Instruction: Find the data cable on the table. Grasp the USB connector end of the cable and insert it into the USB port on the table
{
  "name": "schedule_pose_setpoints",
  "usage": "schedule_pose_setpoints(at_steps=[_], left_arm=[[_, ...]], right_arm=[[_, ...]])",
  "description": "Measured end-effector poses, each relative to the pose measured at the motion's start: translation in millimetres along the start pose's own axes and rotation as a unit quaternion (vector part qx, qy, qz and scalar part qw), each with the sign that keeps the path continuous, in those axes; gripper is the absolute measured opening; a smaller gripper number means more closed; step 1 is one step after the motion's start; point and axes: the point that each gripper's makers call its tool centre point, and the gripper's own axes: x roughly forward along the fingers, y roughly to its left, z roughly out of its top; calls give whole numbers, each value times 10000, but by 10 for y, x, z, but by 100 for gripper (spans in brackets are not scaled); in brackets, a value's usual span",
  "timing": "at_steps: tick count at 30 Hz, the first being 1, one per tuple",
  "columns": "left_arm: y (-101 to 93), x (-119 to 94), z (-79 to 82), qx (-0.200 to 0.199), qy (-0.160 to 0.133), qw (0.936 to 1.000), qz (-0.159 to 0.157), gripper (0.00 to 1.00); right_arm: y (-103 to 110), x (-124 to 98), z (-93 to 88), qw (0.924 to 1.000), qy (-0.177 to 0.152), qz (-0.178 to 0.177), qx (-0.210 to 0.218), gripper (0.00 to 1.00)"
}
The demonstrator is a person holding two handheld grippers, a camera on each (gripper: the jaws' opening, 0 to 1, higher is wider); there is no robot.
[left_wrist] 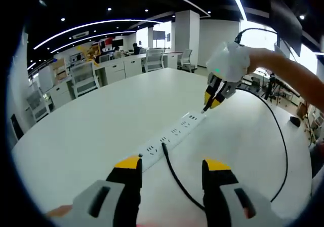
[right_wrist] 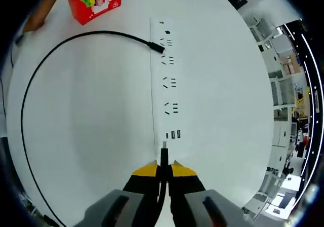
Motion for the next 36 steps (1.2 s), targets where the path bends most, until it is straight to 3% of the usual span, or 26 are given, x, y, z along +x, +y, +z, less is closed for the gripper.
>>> schedule_pose_setpoints(at_steps=[19,36], left_arm=[[-5,-1,7,-8,-1,10000,8,47],[-22,-5,-8,-7,4,10000,8,47]], right_arm=[[-87,165,54,9943,698,284,-753,9],[-88,244,40,9913,922,303,-890,9]])
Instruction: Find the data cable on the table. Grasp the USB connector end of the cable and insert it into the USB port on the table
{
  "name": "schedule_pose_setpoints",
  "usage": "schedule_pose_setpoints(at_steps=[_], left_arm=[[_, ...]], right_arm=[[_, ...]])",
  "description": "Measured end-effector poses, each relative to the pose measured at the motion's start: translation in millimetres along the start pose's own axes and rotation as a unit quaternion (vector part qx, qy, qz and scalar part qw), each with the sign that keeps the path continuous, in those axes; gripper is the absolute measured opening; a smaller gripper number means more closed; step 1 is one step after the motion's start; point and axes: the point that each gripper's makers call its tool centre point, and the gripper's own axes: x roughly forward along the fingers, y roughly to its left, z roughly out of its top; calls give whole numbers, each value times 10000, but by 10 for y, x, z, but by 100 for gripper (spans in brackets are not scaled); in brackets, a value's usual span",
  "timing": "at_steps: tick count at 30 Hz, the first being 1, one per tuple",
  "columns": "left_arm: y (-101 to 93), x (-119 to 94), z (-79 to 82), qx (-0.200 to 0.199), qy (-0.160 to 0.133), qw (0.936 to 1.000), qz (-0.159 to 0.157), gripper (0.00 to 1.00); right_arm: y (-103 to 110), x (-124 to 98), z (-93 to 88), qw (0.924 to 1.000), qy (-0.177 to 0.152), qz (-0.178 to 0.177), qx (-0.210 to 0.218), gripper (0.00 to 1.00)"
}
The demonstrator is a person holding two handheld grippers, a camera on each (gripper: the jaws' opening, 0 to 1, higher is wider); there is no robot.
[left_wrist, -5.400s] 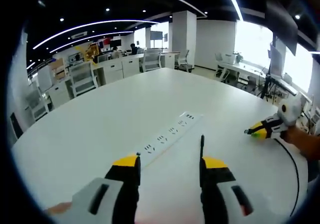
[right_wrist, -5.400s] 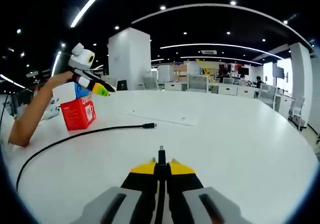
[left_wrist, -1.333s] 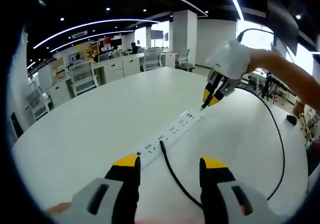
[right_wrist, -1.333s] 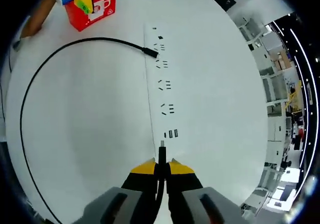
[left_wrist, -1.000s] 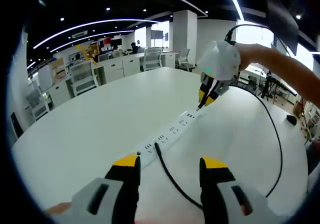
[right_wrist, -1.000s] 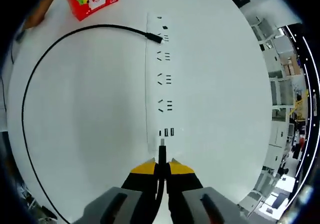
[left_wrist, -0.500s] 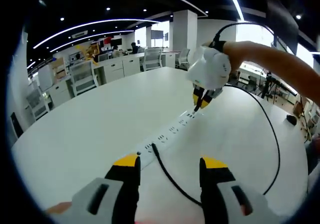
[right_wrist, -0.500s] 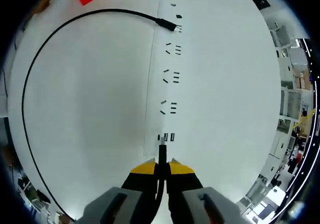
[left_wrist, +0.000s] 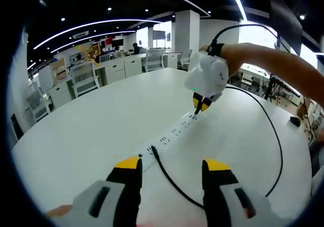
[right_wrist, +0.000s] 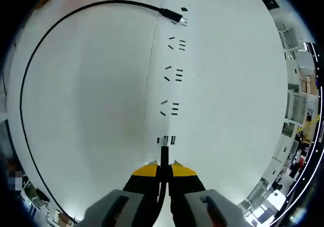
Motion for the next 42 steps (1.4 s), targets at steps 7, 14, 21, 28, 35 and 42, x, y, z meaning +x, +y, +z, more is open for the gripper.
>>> schedule_pose_setpoints(at_steps=[7,14,21,28,35,42], left_arm=[[-8,-7,-5,-2,-10,10000,0,47],[-7,-11,-9,-2,-11,10000,-2,47],[-8,-12,-11,-3,-9,10000,-2,47],[-3,-16,-12,-4,-7,10000,-4,47],[10,-16,-7,-5,-7,10000,-3,47],[17,-13,-2,-5,-3,10000,-1,47]], right_arm=[[44,14,-10,9999,134,35,-75,9],[49,20,-17,9994,296,92,-161,9],[48,25,-29,9982,508,142,-273,9],[15,50,87,9987,422,160,-227,9],[50,-35,92,9976,561,136,-380,9],[88,-77,-14,9973,643,155,-326,9]])
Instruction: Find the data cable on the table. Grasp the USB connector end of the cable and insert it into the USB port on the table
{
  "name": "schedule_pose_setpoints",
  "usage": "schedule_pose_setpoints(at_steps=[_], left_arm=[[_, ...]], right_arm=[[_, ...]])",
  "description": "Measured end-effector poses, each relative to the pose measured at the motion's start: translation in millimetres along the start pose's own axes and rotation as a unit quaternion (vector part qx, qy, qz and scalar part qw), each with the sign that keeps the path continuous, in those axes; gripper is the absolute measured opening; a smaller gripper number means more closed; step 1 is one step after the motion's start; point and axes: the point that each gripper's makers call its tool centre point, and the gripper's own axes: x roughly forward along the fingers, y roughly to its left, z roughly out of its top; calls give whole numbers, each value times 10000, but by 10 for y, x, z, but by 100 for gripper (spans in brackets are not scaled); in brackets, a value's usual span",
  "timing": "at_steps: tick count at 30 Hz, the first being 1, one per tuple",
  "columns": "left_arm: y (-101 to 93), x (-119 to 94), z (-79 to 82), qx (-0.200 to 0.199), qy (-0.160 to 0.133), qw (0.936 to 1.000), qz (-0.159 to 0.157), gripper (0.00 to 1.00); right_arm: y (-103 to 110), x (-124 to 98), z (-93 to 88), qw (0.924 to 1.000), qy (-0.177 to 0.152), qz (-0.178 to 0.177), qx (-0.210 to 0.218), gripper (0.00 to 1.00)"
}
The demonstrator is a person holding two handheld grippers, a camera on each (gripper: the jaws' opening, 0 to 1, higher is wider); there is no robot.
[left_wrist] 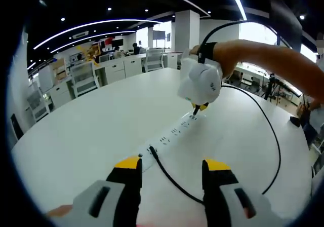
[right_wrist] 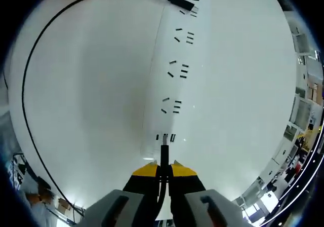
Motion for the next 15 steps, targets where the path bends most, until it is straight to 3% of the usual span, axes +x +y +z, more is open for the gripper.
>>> schedule_pose_setpoints(at_steps=[12,15], left_arm=[[1,0,11,-2,-4,10000,2,47],[2,0,11,0,5,10000,4,47]], right_arm=[[27,61,-52,9998,209,3,-13,9],[-11,84,-68,9991,405,-46,-95,9]])
